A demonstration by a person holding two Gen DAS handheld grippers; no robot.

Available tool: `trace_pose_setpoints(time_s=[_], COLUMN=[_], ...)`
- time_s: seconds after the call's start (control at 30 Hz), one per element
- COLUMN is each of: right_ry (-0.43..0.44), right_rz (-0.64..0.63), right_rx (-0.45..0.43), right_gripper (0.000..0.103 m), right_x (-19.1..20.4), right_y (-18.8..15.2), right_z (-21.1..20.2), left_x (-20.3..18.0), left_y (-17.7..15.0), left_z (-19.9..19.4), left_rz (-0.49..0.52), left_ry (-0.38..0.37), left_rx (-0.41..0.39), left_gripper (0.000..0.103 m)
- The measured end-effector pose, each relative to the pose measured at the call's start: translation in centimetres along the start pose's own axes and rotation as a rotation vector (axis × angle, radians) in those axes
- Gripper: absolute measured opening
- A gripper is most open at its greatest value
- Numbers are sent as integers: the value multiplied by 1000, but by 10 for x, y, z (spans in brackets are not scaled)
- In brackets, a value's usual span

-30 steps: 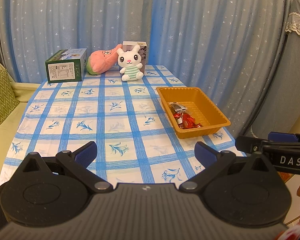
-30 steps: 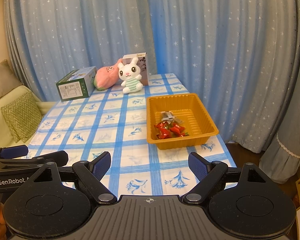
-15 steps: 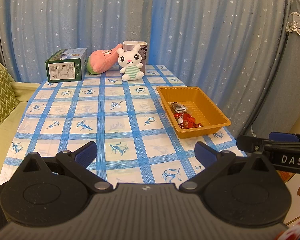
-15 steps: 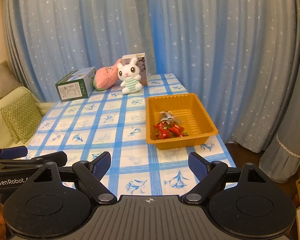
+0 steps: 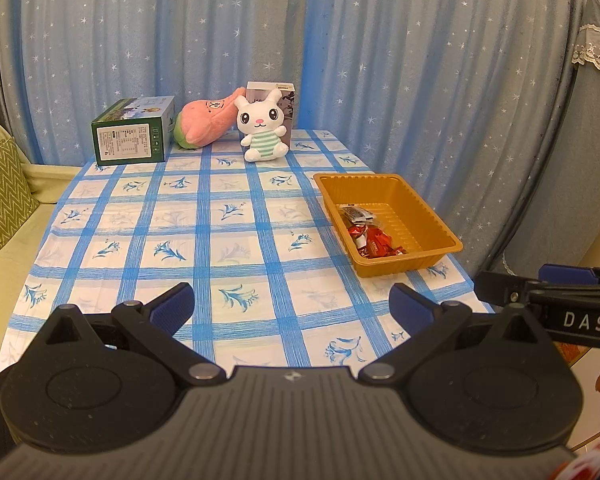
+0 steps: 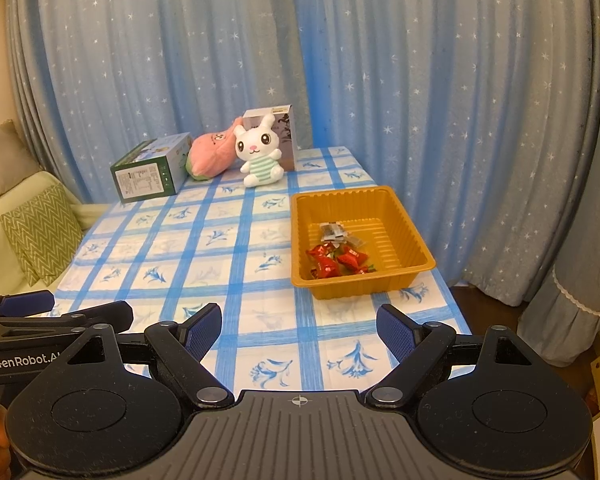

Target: Organize snacks

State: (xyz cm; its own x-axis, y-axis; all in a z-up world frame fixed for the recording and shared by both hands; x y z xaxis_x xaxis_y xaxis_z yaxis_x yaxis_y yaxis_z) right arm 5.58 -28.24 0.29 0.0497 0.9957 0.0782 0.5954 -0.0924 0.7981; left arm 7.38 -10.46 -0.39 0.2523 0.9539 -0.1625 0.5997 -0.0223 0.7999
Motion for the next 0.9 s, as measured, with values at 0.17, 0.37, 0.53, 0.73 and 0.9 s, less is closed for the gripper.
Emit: trace_pose_setpoints(time_s=[0.17, 0.37, 0.53, 0.73, 0.9], right_ry=[1, 0, 0, -1, -1], right_rz=[1, 1, 1, 0, 0], right_rx=[0, 1, 2, 3, 3], right_gripper=[84, 84, 84, 84, 84], right_x=[0, 1, 0, -1, -1], right_y=[0, 0, 0, -2, -2], right_z=[0, 0, 0, 1, 1], left_x=[0, 1, 1, 2, 6], left_y=[0, -1, -1, -1, -5], left_z=[0, 1, 2, 2, 4], left_rz=[0, -2, -2, -3, -14], left_ry=[0, -1, 0, 0, -9], left_rx=[0, 2, 3, -1, -9], left_gripper=[103, 103, 103, 103, 103])
Point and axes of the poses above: each gripper's, at about its wrist camera, not at the fingertips, and z roughly the way its jaws point, x to its left, y to its top, the point moved 9 cm from there along z, roughly the way its jaws point, and after that the axes turned 7 degrees about -y, right-handed, at the moved point
